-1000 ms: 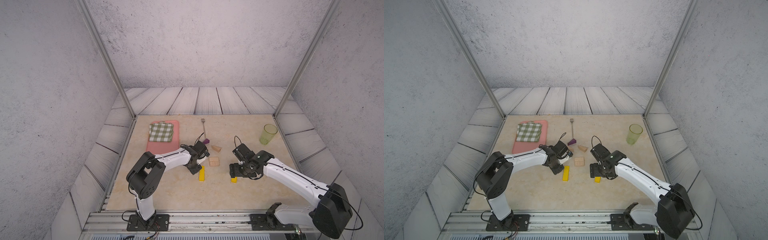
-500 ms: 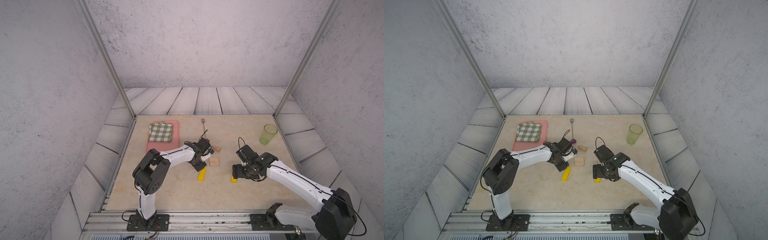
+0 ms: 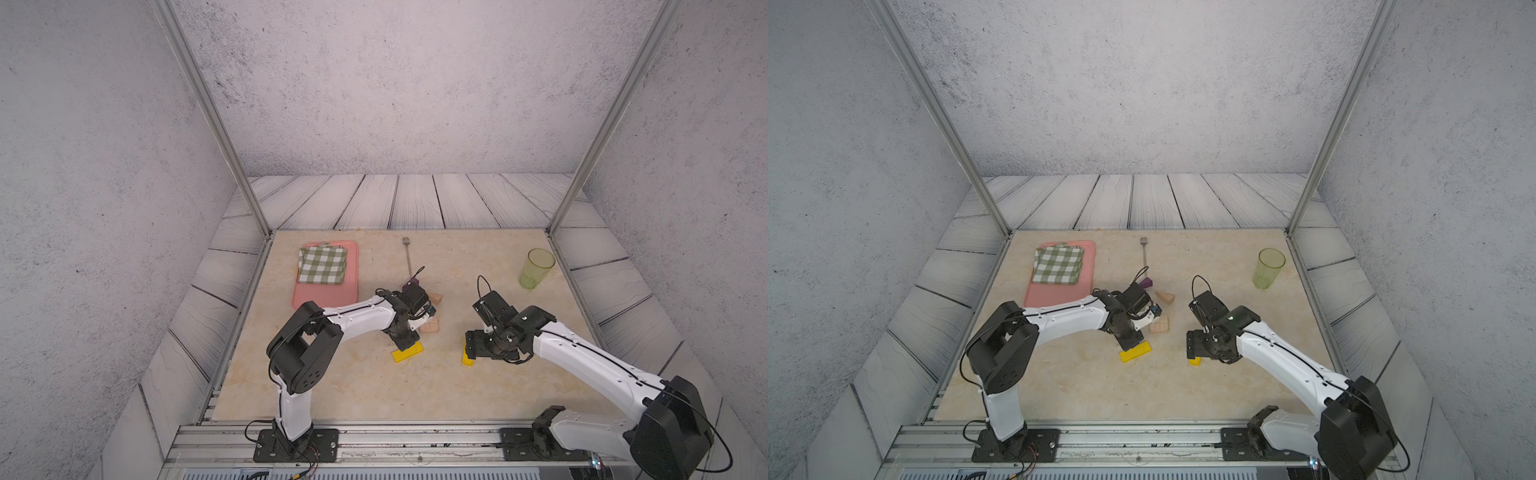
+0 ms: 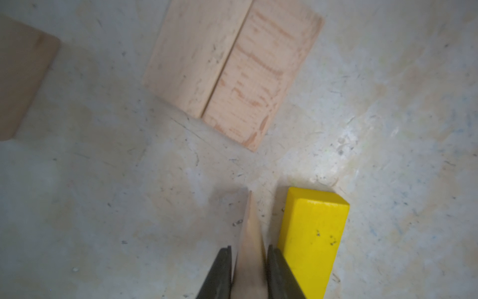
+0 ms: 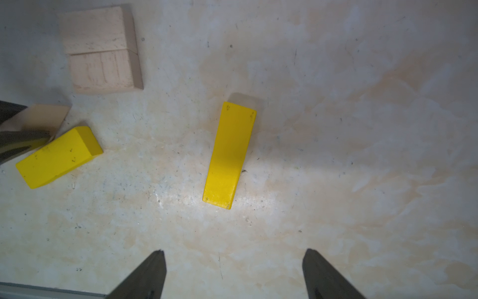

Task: Assemble a small pinwheel with building blocks
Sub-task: Assemble the building block at the center of the board.

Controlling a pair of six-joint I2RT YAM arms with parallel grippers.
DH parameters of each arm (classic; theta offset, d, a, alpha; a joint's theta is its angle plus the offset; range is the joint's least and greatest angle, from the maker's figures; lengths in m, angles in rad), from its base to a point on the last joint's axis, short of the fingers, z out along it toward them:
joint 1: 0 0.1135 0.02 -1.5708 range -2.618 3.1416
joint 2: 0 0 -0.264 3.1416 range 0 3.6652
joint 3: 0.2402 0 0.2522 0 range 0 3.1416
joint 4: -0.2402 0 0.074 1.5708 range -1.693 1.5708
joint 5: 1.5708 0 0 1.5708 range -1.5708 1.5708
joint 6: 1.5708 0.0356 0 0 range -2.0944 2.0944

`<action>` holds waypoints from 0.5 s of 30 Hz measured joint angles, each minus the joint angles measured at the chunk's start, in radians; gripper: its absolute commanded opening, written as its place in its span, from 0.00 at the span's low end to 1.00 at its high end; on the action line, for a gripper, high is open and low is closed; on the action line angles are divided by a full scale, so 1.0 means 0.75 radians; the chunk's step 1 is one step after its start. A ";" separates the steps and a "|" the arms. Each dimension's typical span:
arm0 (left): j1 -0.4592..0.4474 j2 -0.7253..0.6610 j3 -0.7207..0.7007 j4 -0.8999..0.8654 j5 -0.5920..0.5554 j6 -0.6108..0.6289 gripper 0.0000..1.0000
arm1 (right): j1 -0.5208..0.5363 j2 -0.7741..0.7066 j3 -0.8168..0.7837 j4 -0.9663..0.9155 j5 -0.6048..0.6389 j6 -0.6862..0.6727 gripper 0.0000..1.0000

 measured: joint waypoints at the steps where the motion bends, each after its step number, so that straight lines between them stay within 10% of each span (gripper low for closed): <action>1: 0.000 0.000 0.000 0.000 -0.007 -0.005 0.07 | 0.000 -0.001 -0.001 0.001 0.000 0.002 0.87; 15: 0.000 -0.008 -0.014 0.017 -0.023 -0.020 0.14 | -0.011 -0.031 -0.013 0.000 -0.001 0.004 0.87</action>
